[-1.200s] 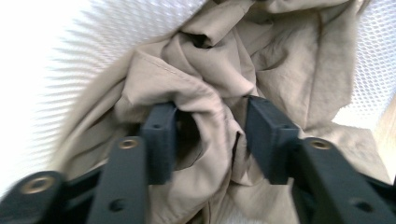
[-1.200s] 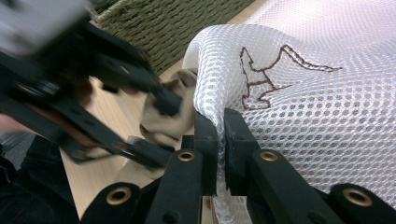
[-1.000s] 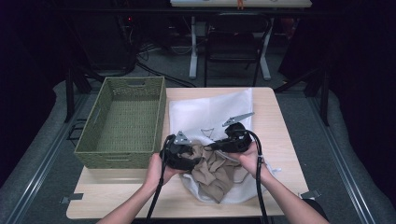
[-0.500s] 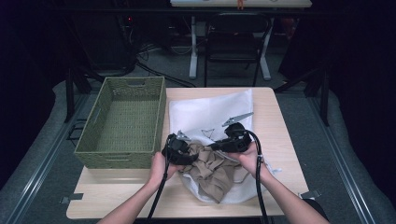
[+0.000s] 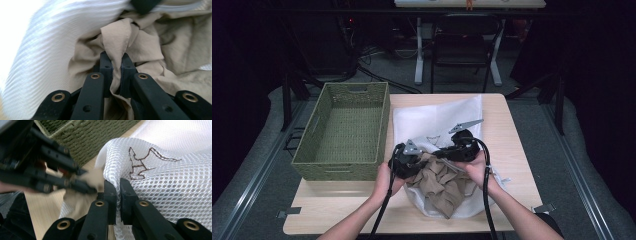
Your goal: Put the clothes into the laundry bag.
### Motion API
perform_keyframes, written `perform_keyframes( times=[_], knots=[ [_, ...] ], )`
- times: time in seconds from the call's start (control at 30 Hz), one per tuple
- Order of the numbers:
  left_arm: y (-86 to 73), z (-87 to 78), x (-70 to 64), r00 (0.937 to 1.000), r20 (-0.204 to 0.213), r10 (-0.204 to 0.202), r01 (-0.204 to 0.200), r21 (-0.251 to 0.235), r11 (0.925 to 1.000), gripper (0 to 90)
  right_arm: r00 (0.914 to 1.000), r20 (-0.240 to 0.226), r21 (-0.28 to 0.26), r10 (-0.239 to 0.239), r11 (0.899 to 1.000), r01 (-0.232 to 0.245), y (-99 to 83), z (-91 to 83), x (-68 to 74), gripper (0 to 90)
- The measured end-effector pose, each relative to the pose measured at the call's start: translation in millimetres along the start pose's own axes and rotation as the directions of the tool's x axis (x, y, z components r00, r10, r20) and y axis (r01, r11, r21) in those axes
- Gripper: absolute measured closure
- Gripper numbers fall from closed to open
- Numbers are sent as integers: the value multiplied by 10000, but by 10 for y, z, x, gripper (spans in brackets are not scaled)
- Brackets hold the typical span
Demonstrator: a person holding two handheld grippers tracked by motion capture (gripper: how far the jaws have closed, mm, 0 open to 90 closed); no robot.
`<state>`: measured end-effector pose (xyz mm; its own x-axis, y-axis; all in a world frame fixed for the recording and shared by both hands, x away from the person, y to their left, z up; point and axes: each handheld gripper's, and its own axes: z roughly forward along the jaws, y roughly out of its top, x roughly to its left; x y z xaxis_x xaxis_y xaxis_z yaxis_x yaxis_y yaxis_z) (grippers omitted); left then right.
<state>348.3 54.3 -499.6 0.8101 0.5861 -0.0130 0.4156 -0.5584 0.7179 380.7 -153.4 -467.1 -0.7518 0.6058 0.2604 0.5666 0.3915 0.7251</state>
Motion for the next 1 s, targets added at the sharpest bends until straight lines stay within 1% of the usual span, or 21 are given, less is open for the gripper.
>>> perform_keyframes(
  times=[0.07, 0.13, 0.17, 0.23, 0.27, 0.3, 0.4, 0.43, 0.5, 0.53, 0.57, 0.6, 0.63, 0.67, 0.7, 0.73, 0.83, 0.87, 0.93, 0.97, 1.0],
  knots=[
    [20, 42, -67, 9997, 118, 236, -237, 53, 9997, 839, 10000, -29, -94, -17, 10000, 17, 7, 1, 20, 859],
    [25, 93, -92, 9994, 89, 341, -342, 76, 9994, 839, 9999, -110, -162, -21, 9999, 19, 12, -2, 36, 859],
    [29, 121, -87, 9996, 79, 279, -280, 85, 9996, 838, 9998, -179, -206, 59, 9998, -62, 13, -7, 46, 859],
    [30, 174, -54, 9999, 113, 1, -2, 60, 10000, 837, 9998, -204, -268, 12, 9996, -17, 17, -17, 63, 859],
    [27, 203, -36, 10000, 83, -35, 34, 115, 9999, 836, 9997, -262, -294, 9, 9996, -17, 18, -24, 68, 859],
    [19, 229, -20, 9999, -85, -102, 103, 131, 9999, 835, 9996, -289, -256, -25, 9997, 17, 19, -27, 72, 859],
    [-35, 291, 66, 9979, -320, -570, 571, 23, 9984, 831, 9994, -351, -147, -12, 9999, 7, 8, -27, 66, 858],
    [-69, 321, 112, 9959, -299, -848, 848, -34, 9964, 826, 9993, -368, -6, 21, 10000, -21, -11, -20, 53, 857],
    [-76, 328, 119, 9958, -256, -878, 878, 11, 9961, 820, 9994, -351, 98, -12, 10000, 15, -23, -17, 43, 857],
    [-76, 317, 120, 9966, -209, -802, 803, 65, 9967, 812, 9995, -322, 122, 26, 9999, -22, -36, -19, 36, 856],
    [-74, 304, 118, 9965, -143, -825, 825, 49, 9966, 773, 9995, -331, 176, -12, 9998, 18, -50, -27, 14, 856],
    [-71, 280, 112, 9969, -80, -786, 786, 87, 9969, 773, 9995, -331, 176, -12, 9998, 18, -50, -27, 14, 856],
    [-66, 232, 104, 9975, -2, -700, 700, 95, 9975, 742, 9995, -298, 135, 41, 9999, -37, -54, -40, 11, 856],
    [-65, 199, 100, 9974, 87, -710, 710, 52, 9975, 689, 9996, -266, 123, -28, 9999, 32, -53, -53, 3, 856],
    [-58, 148, 95, 9977, 155, -662, 660, 116, 9978, 595, 9997, -247, 64, 16, 10000, -14, -57, -67, -4, 855],
    [-50, 95, 83, 9976, 107, -685, 684, 99, 9976, 595, 9997, -247, 64, 16, 10000, -14, -57, -67, -4, 855],
    [-31, -79, 38, 9963, 264, -819, 825, -239, 9963, 430, 9998, -211, 65, 70, 10000, -68, -62, -81, -11, 855],
    [-19, -120, 13, 9965, 385, -738, 747, -224, 9970, 380, 9998, -176, 64, 71, 10000, -70, -61, -86, -8, 855],
    [-14, -123, -61, 9939, 849, -701, 722, -219, 9971, 353, 9998, -152, 30, 84, 10000, -83, -58, -89, -9, 856],
    [-15, -90, -88, 9926, 1013, -665, 680, -111, 9976, 354, 9998, -147, 20, 115, 9999, -114, -59, -84, -14, 855],
    [-20, -26, -125, 9910, 1190, -615, 602, 145, 9981, 349, 9998, -153, 28, 124, 9999, -124, -60, -79, -17, 855]
  ],
)
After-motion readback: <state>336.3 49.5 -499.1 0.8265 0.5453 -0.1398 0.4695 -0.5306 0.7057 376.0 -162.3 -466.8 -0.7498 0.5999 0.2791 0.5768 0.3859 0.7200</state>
